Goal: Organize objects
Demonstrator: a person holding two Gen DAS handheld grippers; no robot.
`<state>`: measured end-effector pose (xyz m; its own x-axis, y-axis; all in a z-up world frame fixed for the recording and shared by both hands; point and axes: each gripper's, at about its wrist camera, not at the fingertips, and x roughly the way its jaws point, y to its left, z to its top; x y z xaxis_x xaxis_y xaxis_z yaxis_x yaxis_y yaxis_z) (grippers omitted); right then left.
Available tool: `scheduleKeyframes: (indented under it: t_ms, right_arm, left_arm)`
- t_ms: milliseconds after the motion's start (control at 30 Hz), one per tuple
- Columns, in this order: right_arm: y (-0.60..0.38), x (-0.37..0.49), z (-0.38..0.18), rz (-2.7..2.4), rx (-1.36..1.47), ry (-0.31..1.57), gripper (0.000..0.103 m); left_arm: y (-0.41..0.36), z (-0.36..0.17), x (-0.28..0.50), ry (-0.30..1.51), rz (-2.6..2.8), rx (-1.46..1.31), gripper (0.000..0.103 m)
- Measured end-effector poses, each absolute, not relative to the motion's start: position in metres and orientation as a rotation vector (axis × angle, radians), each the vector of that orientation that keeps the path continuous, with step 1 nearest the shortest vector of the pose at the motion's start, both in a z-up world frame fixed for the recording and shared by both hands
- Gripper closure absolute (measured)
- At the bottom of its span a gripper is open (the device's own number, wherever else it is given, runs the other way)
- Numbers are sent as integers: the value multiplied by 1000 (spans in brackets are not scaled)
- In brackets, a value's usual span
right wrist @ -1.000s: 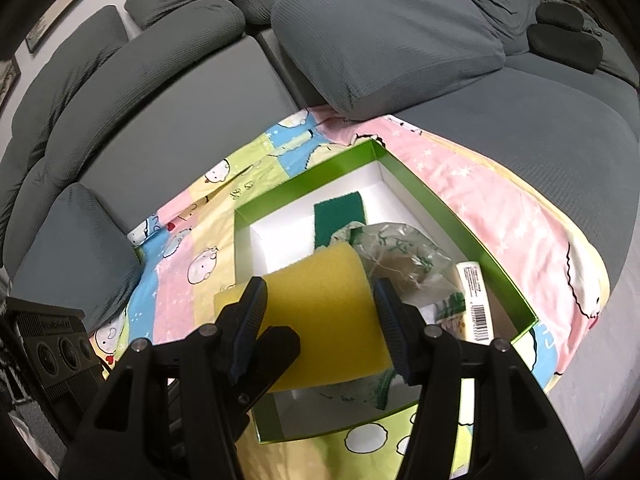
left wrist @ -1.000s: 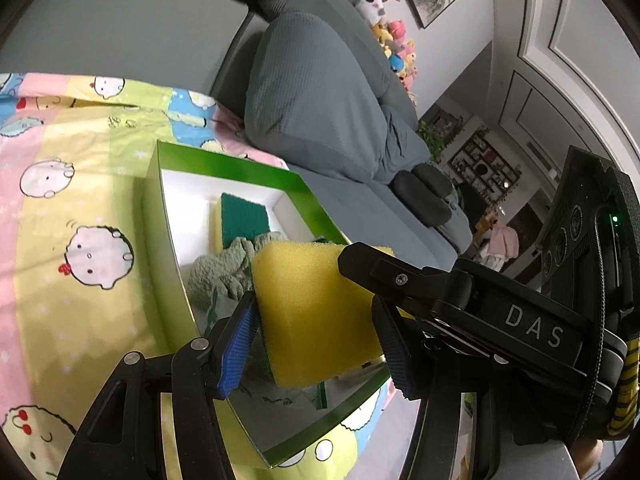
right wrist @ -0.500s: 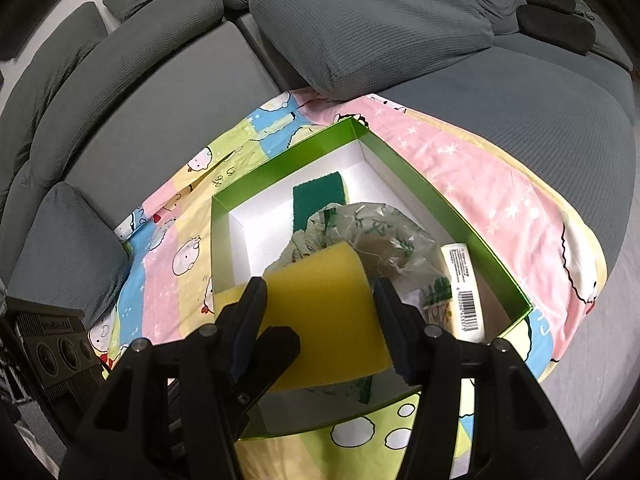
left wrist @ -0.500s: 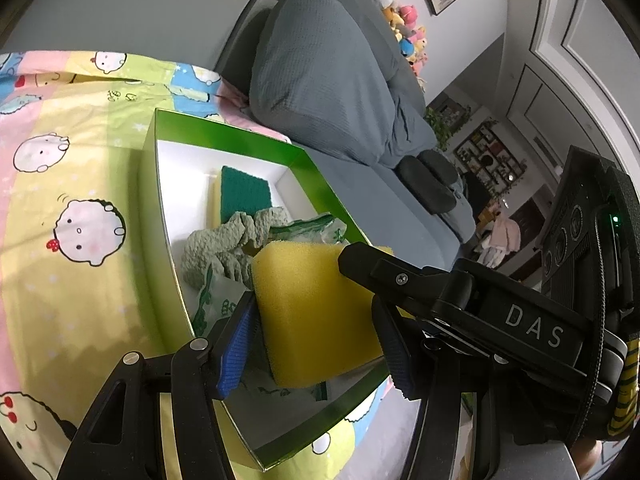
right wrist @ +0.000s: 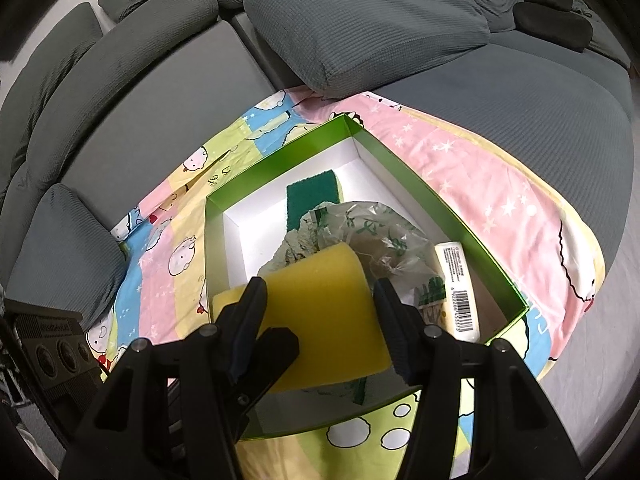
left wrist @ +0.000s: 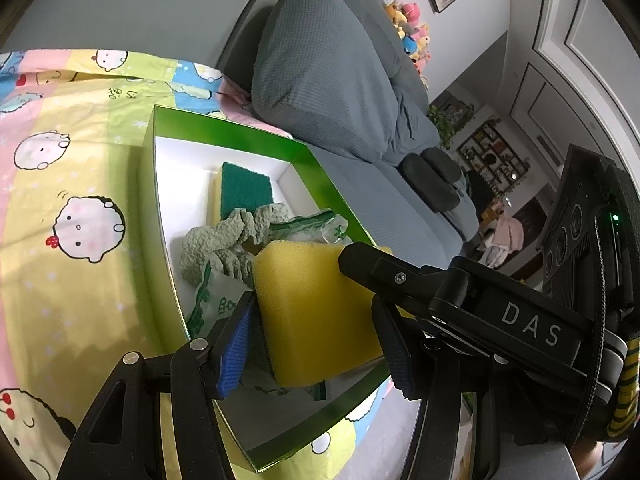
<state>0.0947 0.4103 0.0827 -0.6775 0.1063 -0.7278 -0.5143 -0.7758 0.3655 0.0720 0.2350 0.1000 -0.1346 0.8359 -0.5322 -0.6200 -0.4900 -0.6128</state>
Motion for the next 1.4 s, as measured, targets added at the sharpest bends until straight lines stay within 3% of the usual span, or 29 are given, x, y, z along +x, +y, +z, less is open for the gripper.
scheduleKeyframes:
  t_ms: [500, 667, 800, 867, 1400]
  right_arm:
    - [412, 94, 84, 2441, -1013, 759, 40]
    - [405, 99, 96, 2495, -979, 742, 30]
    - [398, 107, 110, 2519, -923, 701, 20]
    - [396, 111, 115, 2516, -913, 689, 17]
    - [388, 134, 140, 2468, -811, 611, 13]
  left_arm:
    - [232, 108, 74, -265, 1852, -1070, 44]
    - [219, 122, 77, -243, 1923, -1027, 24]
    - [205, 136, 80, -222, 1971, -970, 21]
    - [200, 143, 82, -204, 1992, -955, 12]
    - [173, 163, 89, -174, 2026, -853, 11]
